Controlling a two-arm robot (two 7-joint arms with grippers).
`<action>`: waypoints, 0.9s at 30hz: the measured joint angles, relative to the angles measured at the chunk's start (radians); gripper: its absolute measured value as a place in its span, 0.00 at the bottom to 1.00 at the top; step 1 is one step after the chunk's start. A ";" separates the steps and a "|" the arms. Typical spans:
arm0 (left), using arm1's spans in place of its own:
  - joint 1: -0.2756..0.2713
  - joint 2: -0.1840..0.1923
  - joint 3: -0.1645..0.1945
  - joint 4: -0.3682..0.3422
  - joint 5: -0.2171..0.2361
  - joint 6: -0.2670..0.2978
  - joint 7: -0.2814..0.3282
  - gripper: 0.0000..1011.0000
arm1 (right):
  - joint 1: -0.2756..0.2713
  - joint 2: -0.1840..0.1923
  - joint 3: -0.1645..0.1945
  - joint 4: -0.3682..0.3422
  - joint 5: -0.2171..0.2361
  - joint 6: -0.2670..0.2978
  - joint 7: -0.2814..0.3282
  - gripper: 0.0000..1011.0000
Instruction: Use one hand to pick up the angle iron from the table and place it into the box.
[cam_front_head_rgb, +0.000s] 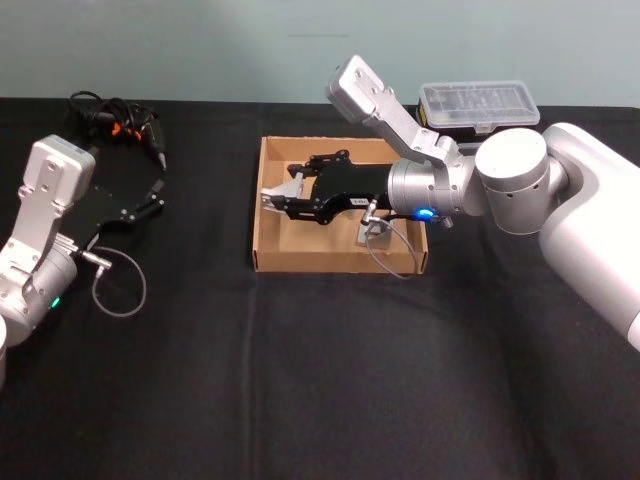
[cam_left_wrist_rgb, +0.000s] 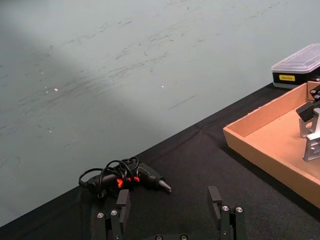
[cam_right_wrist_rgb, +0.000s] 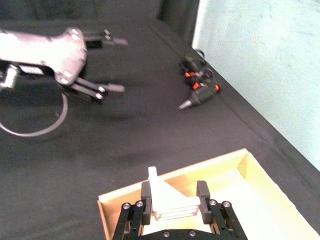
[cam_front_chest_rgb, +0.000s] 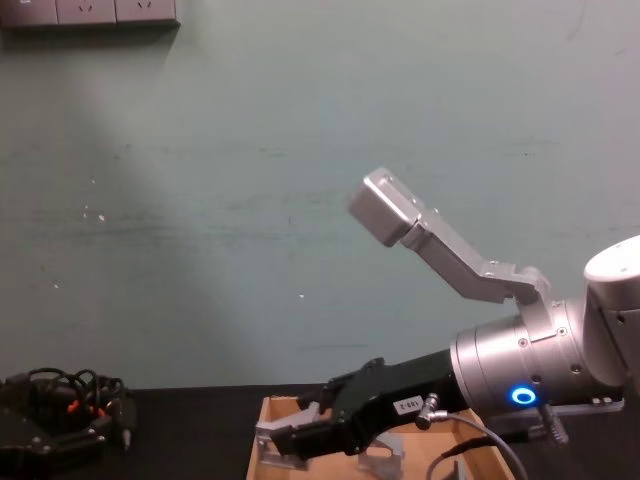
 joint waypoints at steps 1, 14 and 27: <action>0.000 0.000 0.000 0.000 0.000 0.000 0.000 1.00 | 0.000 0.000 0.000 0.000 -0.006 0.006 -0.006 0.55; 0.000 0.000 0.000 0.000 0.000 0.000 0.000 1.00 | 0.005 -0.026 -0.003 0.049 -0.079 0.044 -0.052 0.55; 0.000 0.000 0.000 0.000 0.000 0.000 0.000 1.00 | 0.005 -0.025 -0.003 0.048 -0.079 0.044 -0.052 0.61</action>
